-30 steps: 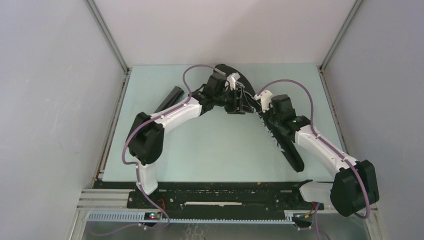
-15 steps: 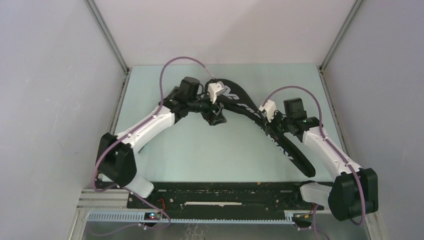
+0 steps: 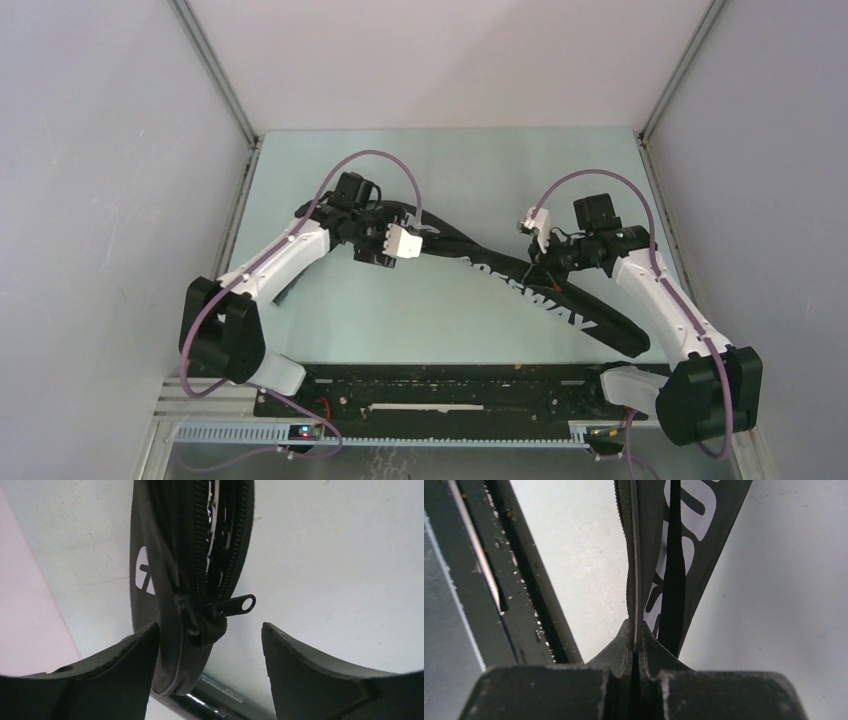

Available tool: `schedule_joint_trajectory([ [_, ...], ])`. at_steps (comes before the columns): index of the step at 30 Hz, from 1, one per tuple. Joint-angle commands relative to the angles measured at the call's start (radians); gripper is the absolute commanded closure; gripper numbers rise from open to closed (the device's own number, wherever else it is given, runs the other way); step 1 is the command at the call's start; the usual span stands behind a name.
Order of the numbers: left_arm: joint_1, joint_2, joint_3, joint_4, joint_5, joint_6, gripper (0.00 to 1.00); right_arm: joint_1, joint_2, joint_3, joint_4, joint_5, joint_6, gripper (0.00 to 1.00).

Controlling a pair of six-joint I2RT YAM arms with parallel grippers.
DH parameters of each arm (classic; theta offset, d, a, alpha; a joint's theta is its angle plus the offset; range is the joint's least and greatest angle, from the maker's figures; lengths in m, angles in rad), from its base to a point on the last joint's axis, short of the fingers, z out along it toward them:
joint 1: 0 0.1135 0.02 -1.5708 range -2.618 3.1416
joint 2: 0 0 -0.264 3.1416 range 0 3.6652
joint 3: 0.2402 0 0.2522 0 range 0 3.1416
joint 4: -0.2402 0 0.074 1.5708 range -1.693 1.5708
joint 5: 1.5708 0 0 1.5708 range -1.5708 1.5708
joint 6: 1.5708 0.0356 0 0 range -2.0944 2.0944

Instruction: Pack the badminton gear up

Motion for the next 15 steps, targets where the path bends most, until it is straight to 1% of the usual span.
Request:
schedule_joint_trajectory([
  [1,0.006,-0.019,-0.035,0.022,-0.052,0.186,0.22,-0.017,-0.032,0.052,-0.045,-0.139,-0.024,1.00],
  [4,0.023,-0.023,-0.061,0.087,-0.064,0.190,0.29,-0.029,-0.022,0.052,-0.066,-0.143,-0.045,1.00],
  [7,0.060,-0.030,-0.057,0.104,-0.006,0.185,0.38,-0.057,0.002,0.053,-0.084,-0.146,-0.075,1.00],
  [10,0.068,-0.027,-0.060,0.141,0.042,0.174,0.49,-0.081,0.025,0.053,-0.092,-0.155,-0.093,1.00],
  [15,0.067,0.021,-0.022,0.140,0.184,0.161,0.61,-0.093,0.060,0.068,-0.115,-0.165,-0.102,1.00],
])
